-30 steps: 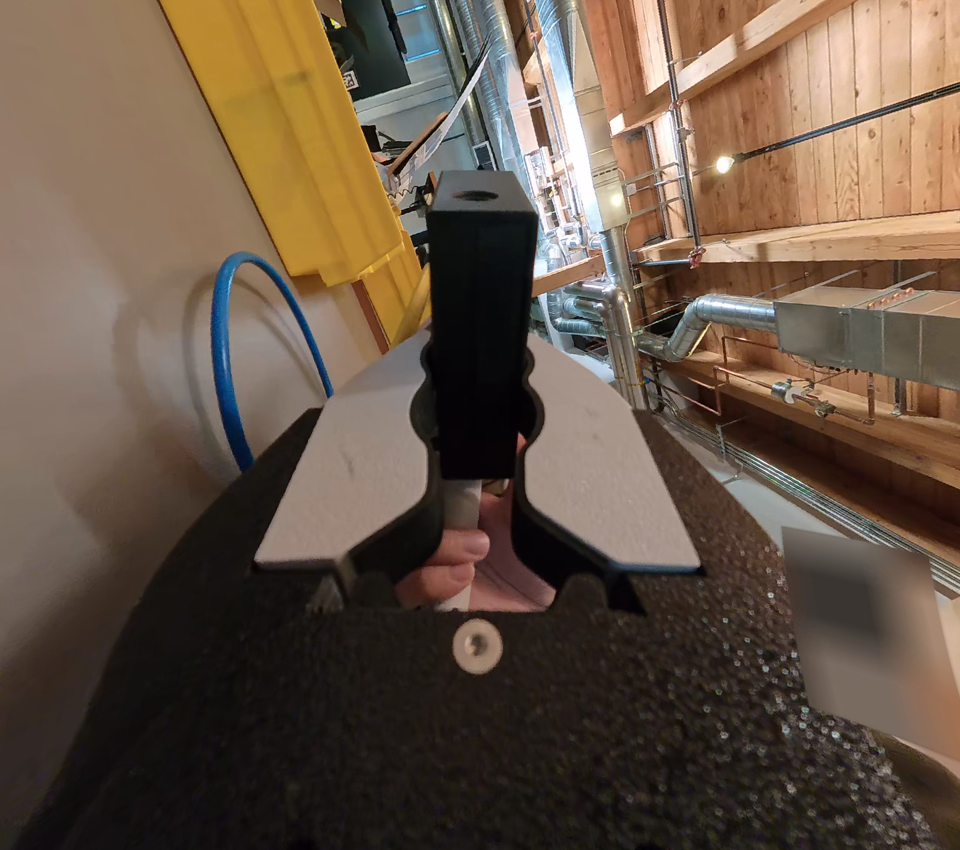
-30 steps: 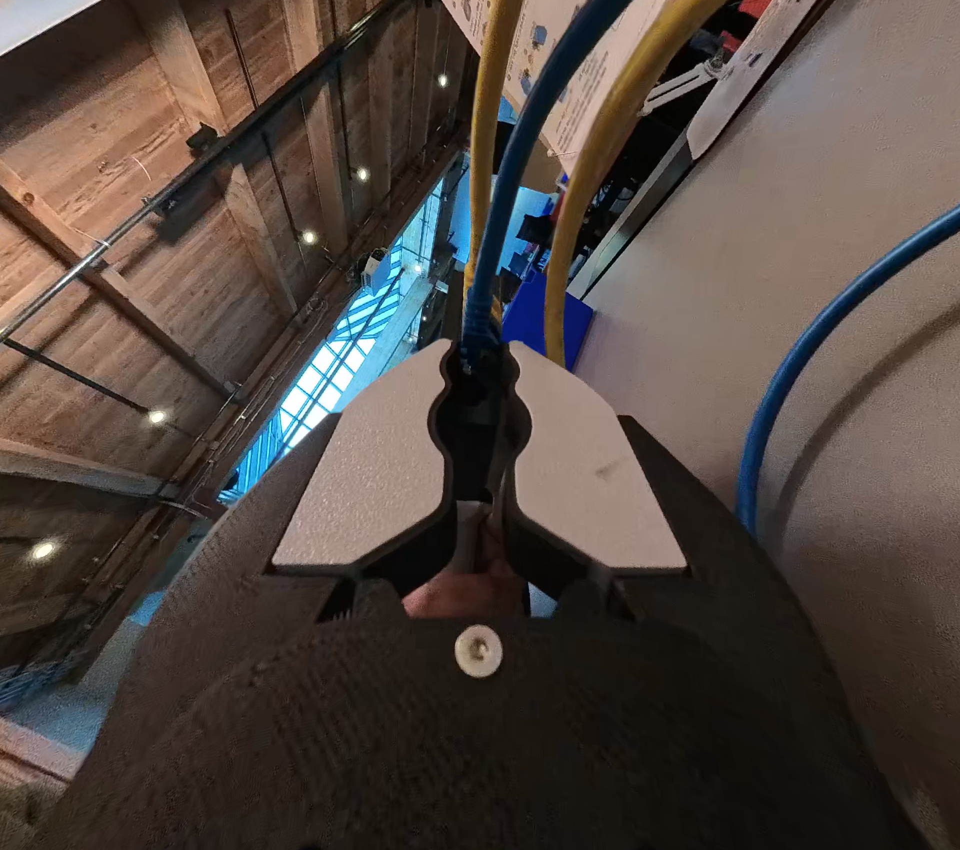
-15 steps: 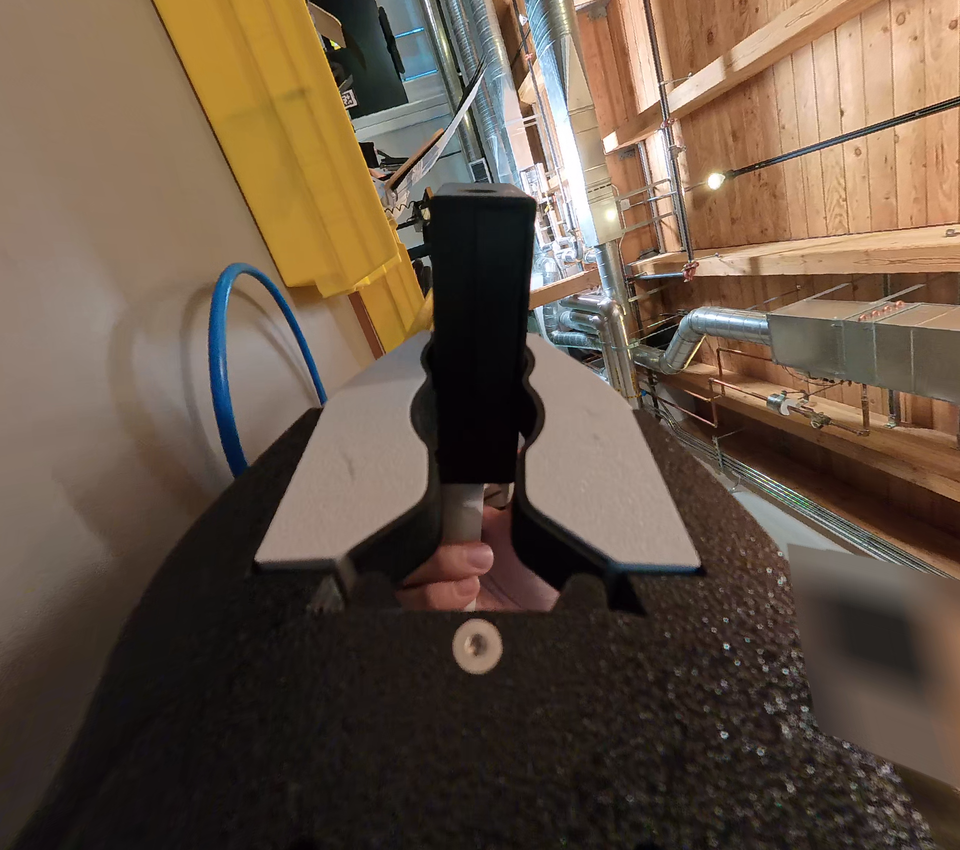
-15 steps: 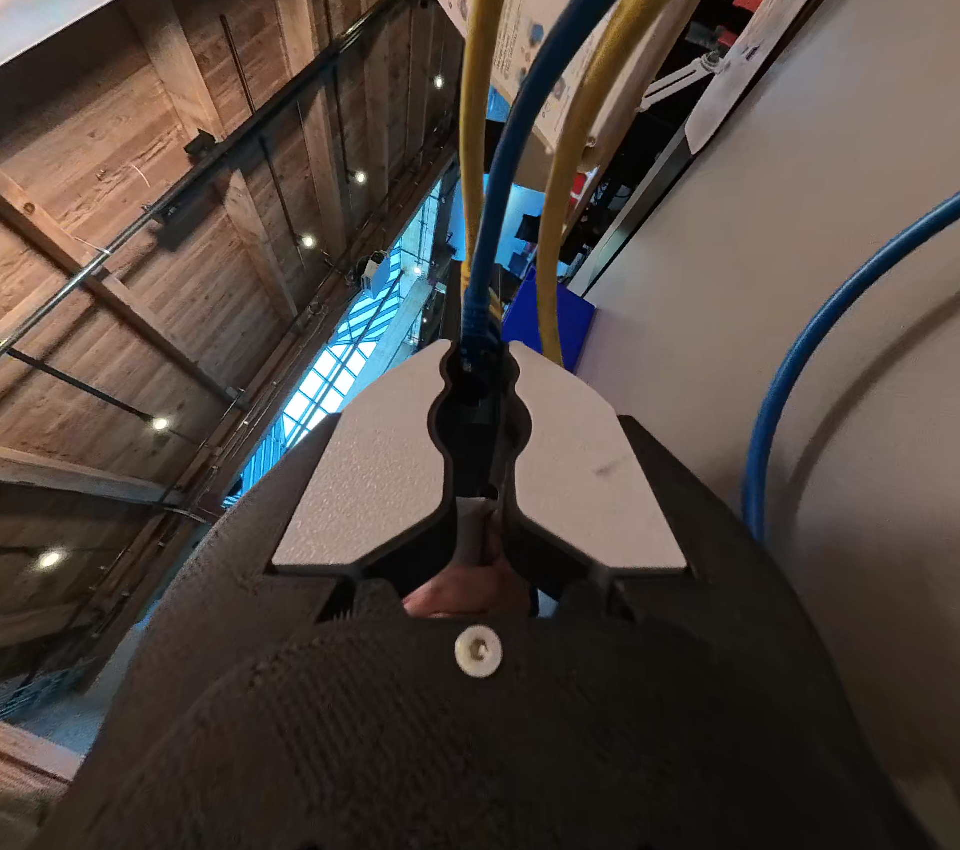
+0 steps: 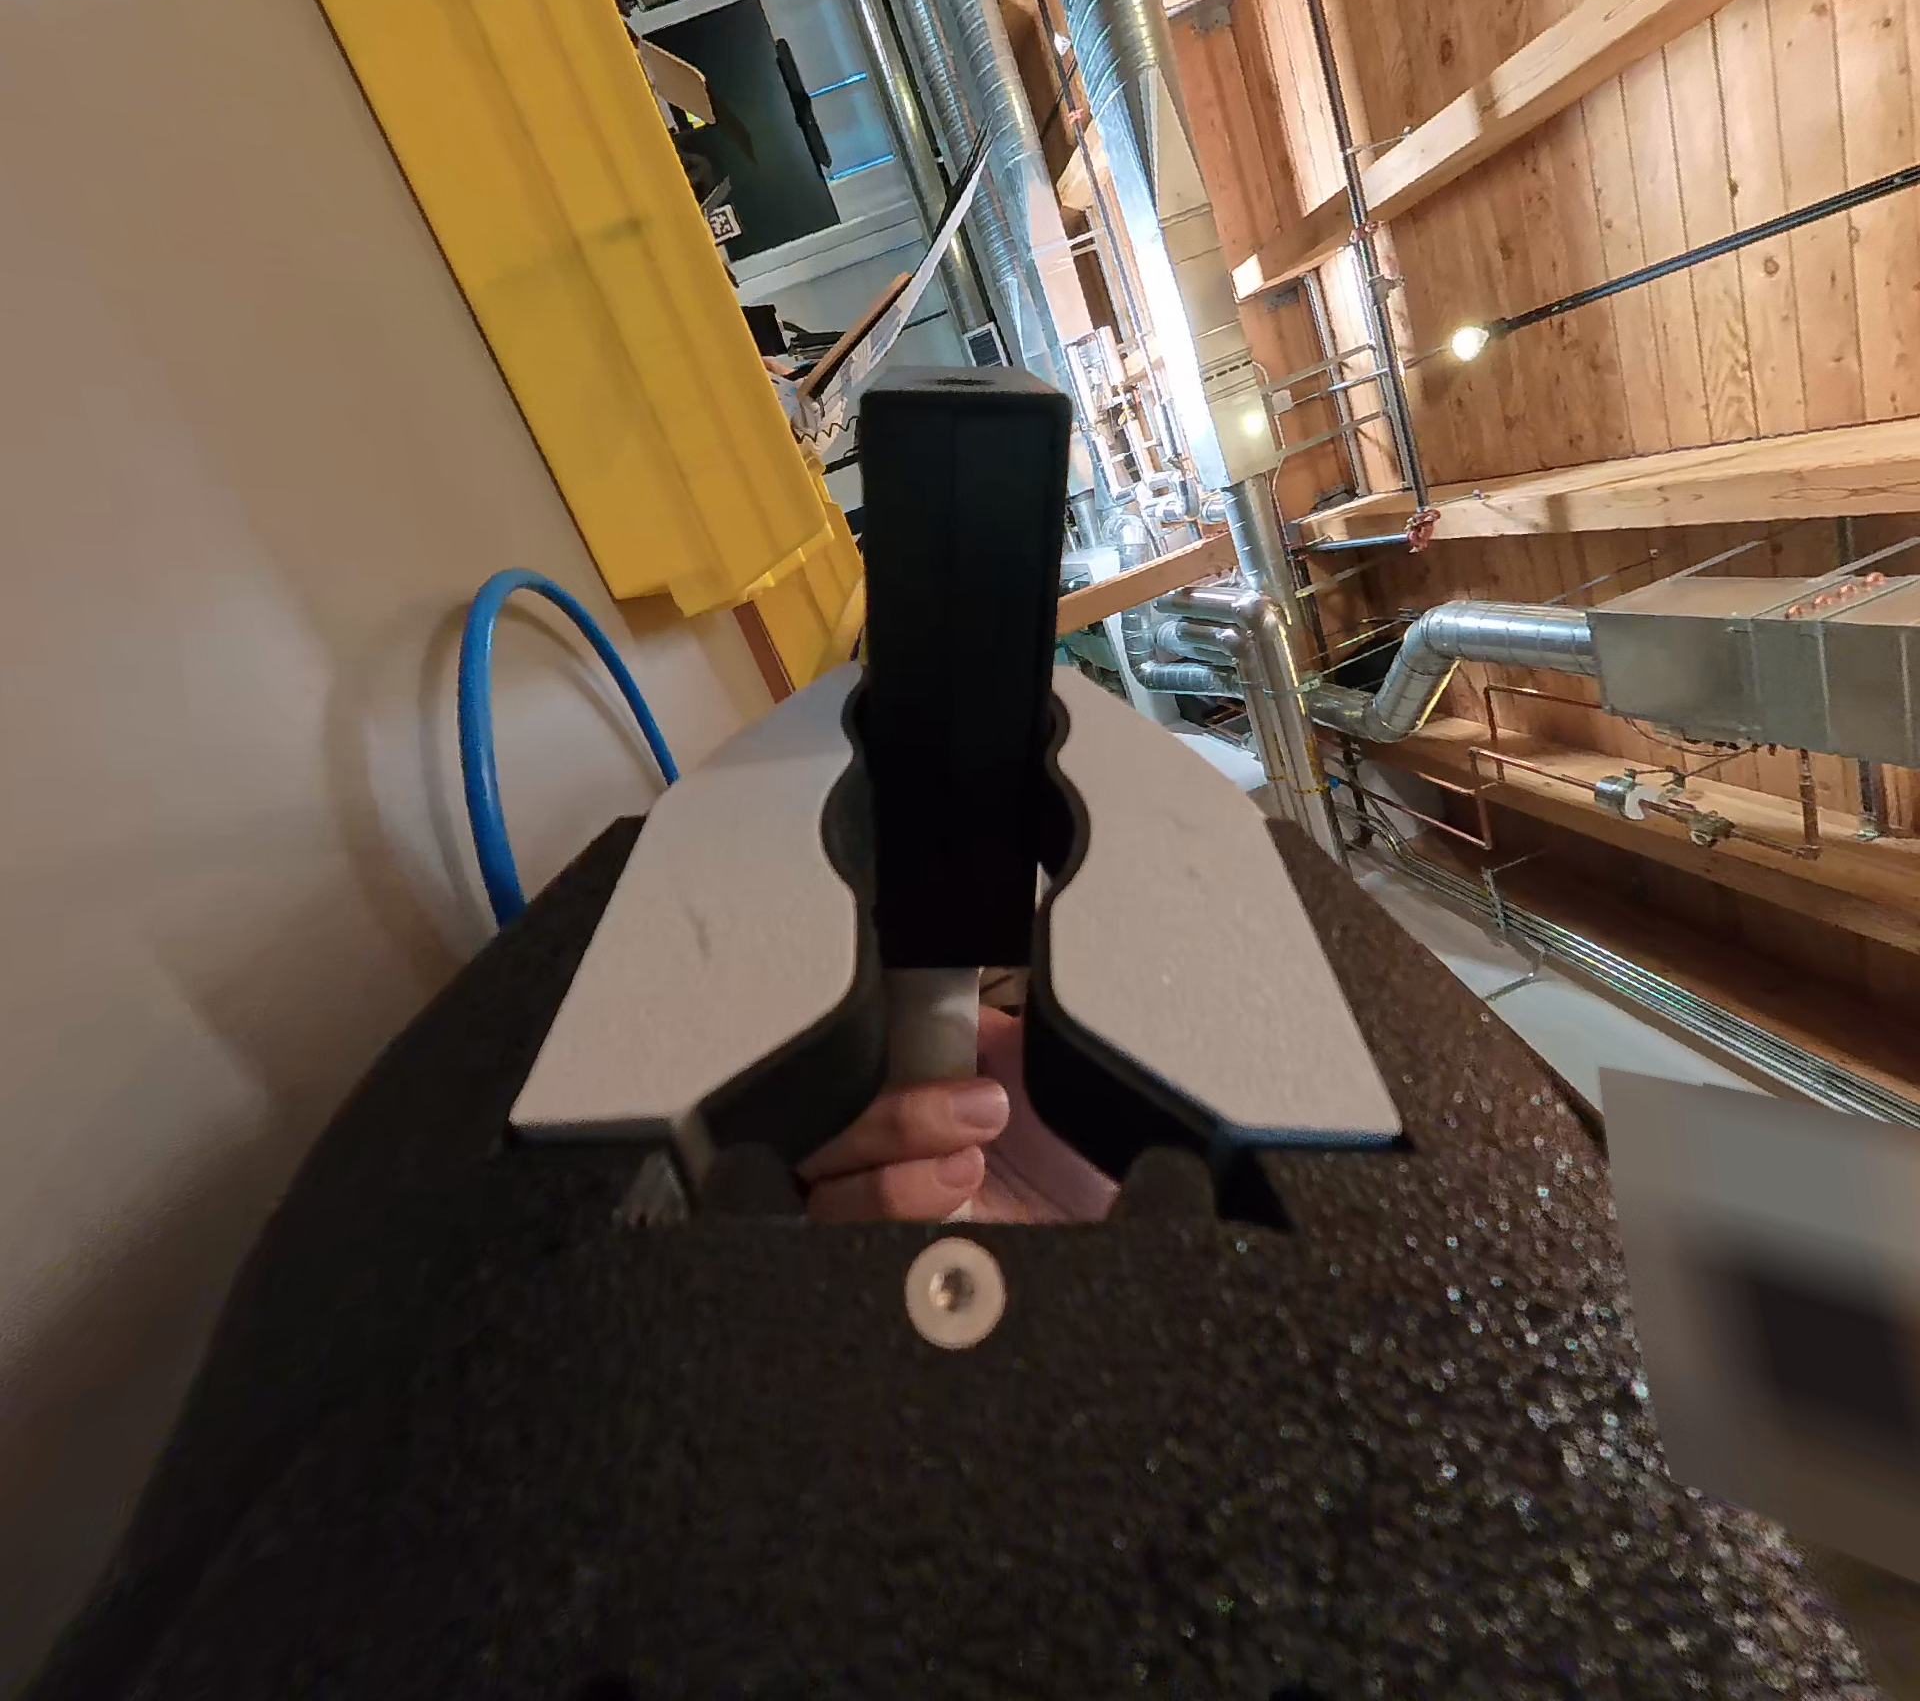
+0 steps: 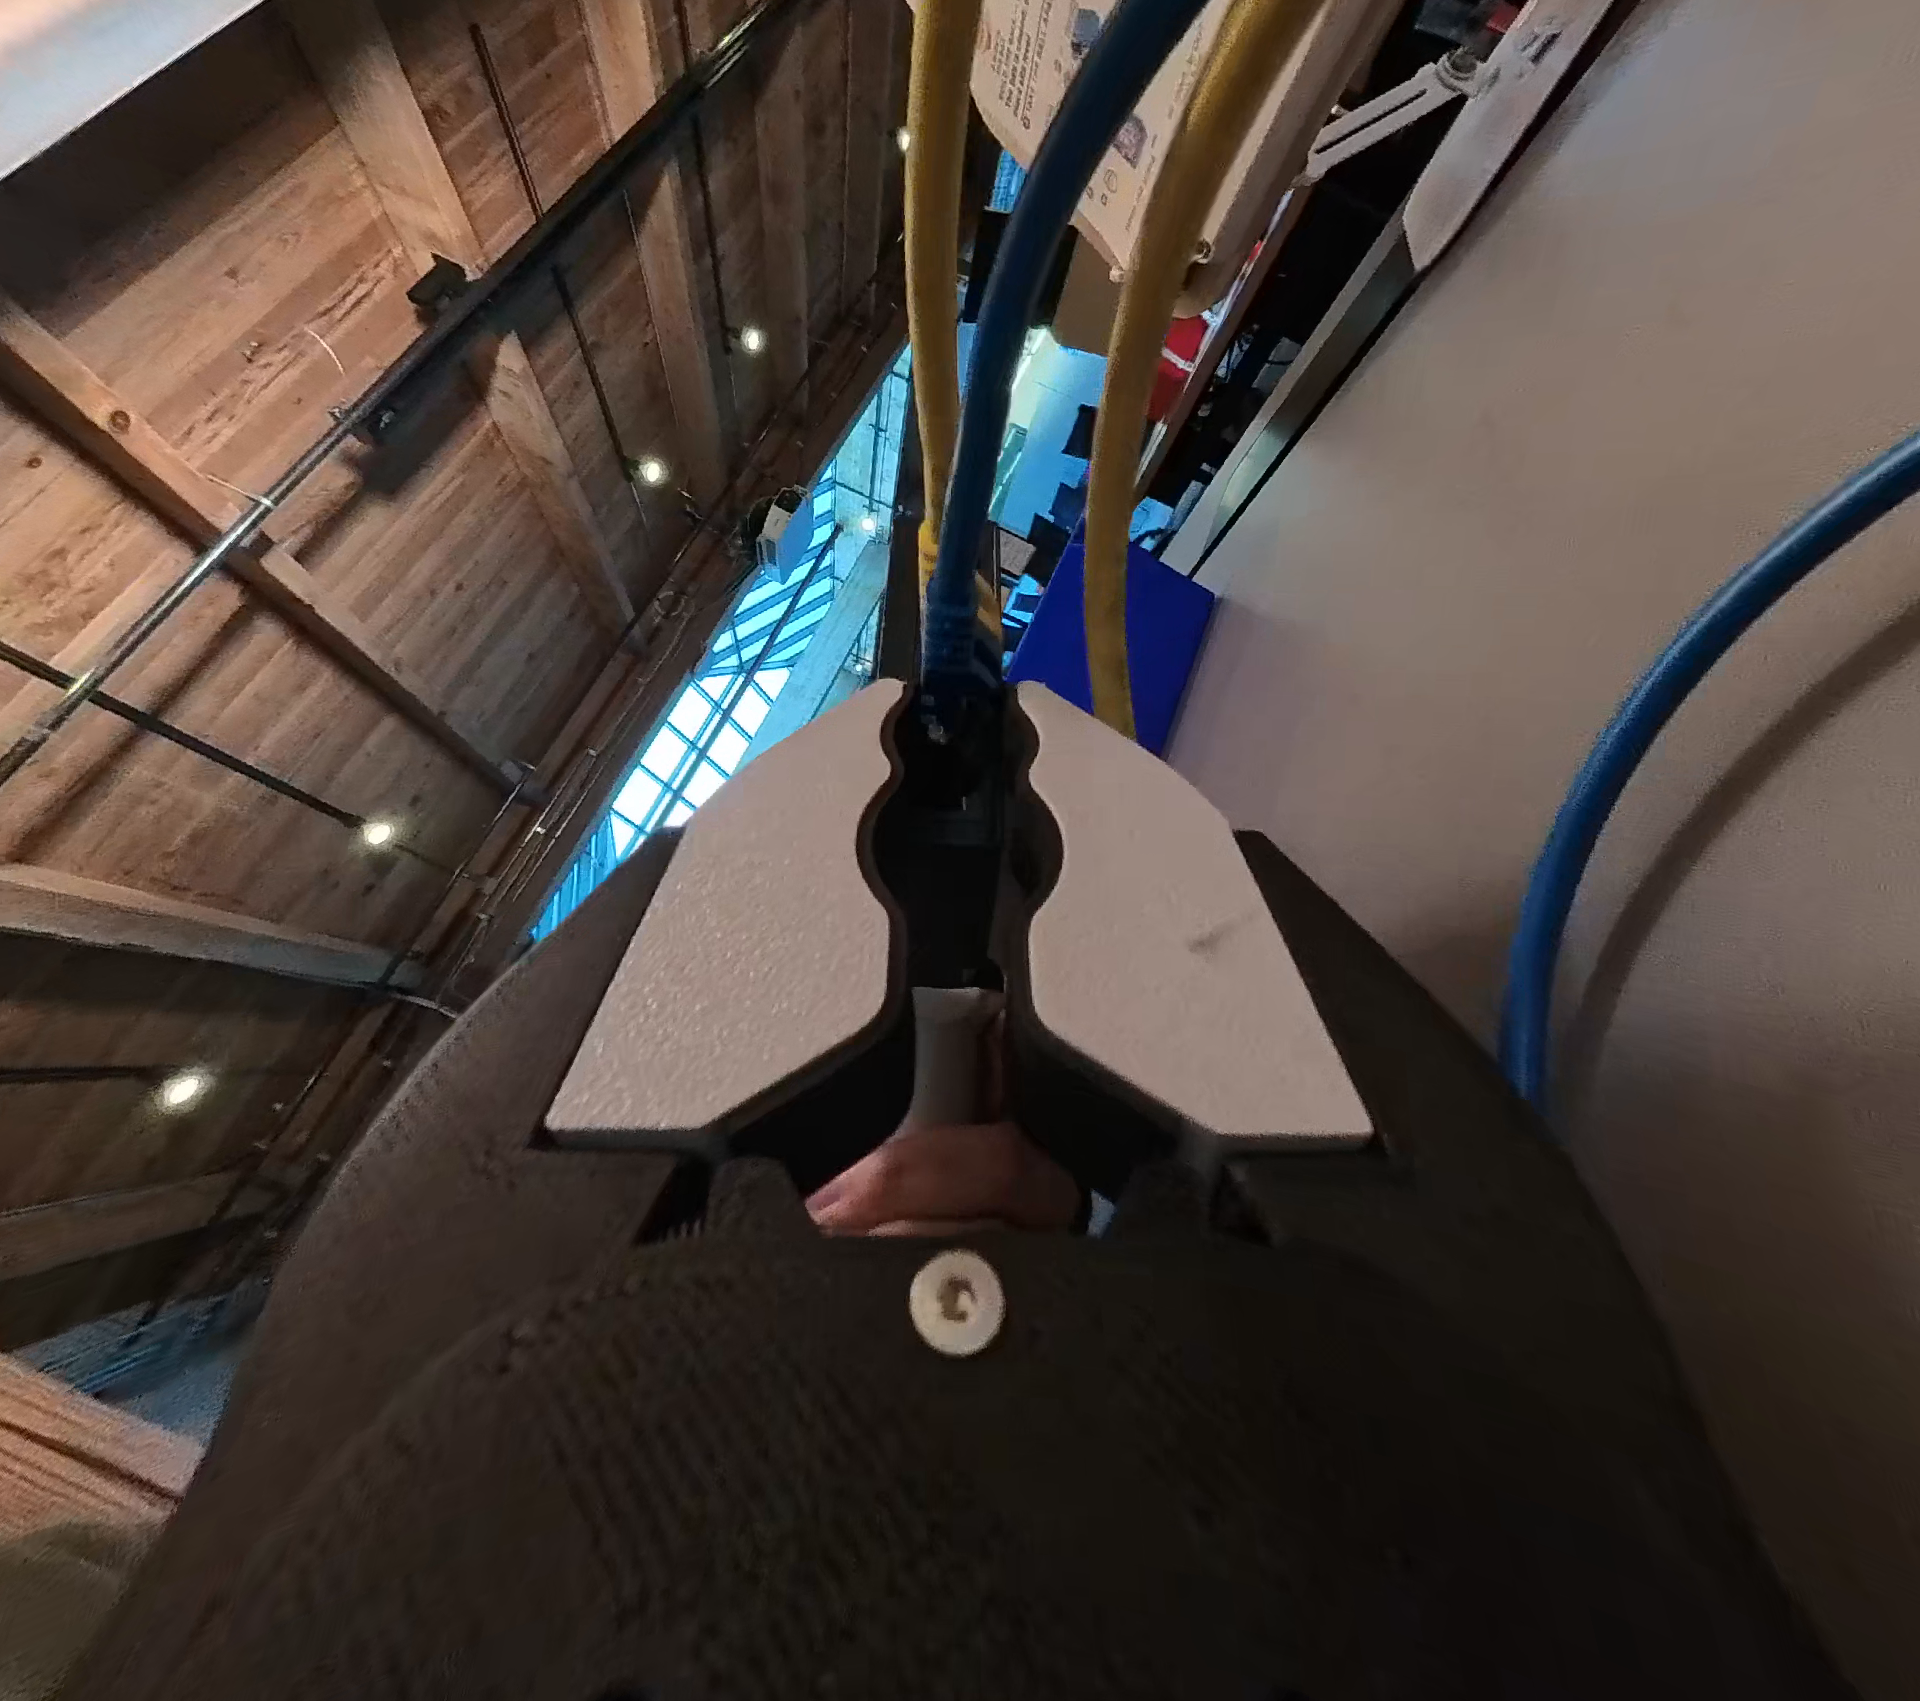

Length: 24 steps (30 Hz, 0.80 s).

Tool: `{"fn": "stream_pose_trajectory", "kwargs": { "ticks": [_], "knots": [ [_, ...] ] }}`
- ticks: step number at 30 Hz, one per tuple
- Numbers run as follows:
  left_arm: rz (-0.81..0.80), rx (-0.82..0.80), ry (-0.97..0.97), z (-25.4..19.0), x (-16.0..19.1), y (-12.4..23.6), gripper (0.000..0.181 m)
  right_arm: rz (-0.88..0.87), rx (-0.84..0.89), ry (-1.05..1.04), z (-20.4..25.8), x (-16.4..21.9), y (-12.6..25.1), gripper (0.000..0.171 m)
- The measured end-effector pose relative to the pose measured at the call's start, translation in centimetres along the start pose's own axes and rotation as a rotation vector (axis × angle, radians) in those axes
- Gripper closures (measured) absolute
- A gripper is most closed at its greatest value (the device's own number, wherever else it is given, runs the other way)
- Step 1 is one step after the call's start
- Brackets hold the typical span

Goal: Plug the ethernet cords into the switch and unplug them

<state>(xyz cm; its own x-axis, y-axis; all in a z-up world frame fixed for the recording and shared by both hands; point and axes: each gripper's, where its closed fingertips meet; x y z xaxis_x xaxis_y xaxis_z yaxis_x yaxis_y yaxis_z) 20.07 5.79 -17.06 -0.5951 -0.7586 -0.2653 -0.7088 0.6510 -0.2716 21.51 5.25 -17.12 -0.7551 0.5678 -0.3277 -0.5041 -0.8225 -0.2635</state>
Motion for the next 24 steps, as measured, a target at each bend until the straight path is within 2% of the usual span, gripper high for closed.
{"fn": "stream_pose_trajectory", "kwargs": {
  "ticks": [6, 12, 21, 24],
  "knots": [
    [-0.011, 0.014, 0.001, 0.1, -0.1, 0.1, 0.155, 0.028, -0.003, 0.032, 0.0, 0.1, -0.1, 0.157],
    [-0.002, -0.031, -0.042, 1.1, -0.3, 0.5, 0.155, 0.044, -0.020, -0.055, -1.1, 0.6, -0.3, 0.157],
    [-0.024, 0.043, -0.096, 0.9, -0.7, 0.6, 0.155, 0.130, 0.003, 0.133, -0.6, 0.6, -0.7, 0.157],
    [-0.044, 0.074, 0.008, 0.7, -0.8, 0.4, 0.154, 0.162, 0.012, 0.198, -0.4, 0.4, -0.9, 0.158]
  ]
}}
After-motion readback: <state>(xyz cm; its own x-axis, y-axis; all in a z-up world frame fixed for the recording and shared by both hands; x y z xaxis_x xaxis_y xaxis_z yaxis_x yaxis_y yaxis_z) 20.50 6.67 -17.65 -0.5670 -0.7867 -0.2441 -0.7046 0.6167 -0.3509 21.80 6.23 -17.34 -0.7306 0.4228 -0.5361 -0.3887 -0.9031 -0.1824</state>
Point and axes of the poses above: each gripper's, where its closed fingertips meet, y back along the fingers, x out of its underside, z = x × y across the jaws, and after that the axes turned 4 degrees about -z, right-handed
